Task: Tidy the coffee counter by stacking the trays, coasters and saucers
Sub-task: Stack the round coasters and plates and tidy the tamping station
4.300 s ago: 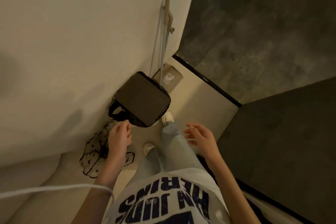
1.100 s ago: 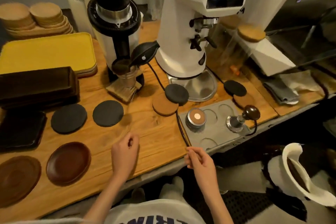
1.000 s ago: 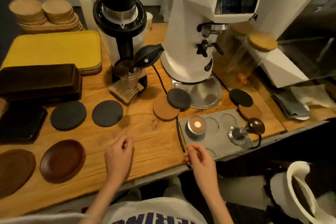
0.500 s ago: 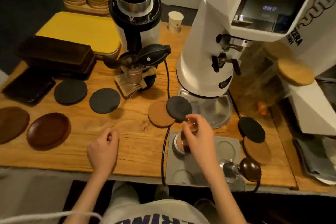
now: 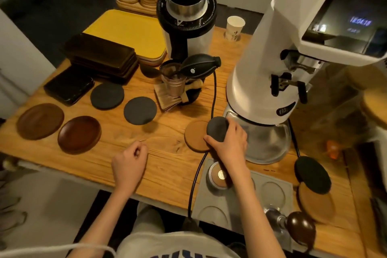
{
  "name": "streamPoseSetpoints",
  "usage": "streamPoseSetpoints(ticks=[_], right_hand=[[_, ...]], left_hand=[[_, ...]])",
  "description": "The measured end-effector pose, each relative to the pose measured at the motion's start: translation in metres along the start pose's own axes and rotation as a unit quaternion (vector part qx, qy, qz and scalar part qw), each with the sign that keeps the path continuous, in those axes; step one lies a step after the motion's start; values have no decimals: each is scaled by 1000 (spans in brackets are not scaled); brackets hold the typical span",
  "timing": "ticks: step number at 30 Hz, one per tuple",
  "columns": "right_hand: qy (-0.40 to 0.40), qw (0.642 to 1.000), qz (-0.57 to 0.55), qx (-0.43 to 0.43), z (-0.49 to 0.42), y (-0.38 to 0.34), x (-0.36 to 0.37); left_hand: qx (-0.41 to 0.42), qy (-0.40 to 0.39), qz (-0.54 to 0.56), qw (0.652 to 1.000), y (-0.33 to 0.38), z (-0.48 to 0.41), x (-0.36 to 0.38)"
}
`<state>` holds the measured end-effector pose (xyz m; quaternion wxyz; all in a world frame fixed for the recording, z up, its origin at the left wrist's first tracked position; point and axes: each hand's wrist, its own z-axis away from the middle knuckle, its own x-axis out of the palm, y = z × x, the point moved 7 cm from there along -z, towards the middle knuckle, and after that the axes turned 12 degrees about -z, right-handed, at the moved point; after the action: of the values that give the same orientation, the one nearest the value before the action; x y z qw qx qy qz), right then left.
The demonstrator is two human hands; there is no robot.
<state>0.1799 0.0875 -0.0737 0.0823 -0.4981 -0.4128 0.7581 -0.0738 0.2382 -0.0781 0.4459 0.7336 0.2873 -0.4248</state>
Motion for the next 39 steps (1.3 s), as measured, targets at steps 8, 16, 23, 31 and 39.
streamPoseSetpoints(ticks=[8,16,23,31,39], right_hand=[[7,996,-69,55,0,1,-7],[36,995,-72,65,28,3,-92],[62,988,-21,143,54,64,-170],[96,971,17,219,55,138,-193],[89,968,49,228,39,167,-179]], left_hand=[[7,-12,-10,1000,3,0,-1],[-8,-24,-31,999,-3,1,7],[4,-23,-56,998,-1,2,8],[22,-35,-16,999,30,19,14],[46,-40,-10,998,44,17,24]])
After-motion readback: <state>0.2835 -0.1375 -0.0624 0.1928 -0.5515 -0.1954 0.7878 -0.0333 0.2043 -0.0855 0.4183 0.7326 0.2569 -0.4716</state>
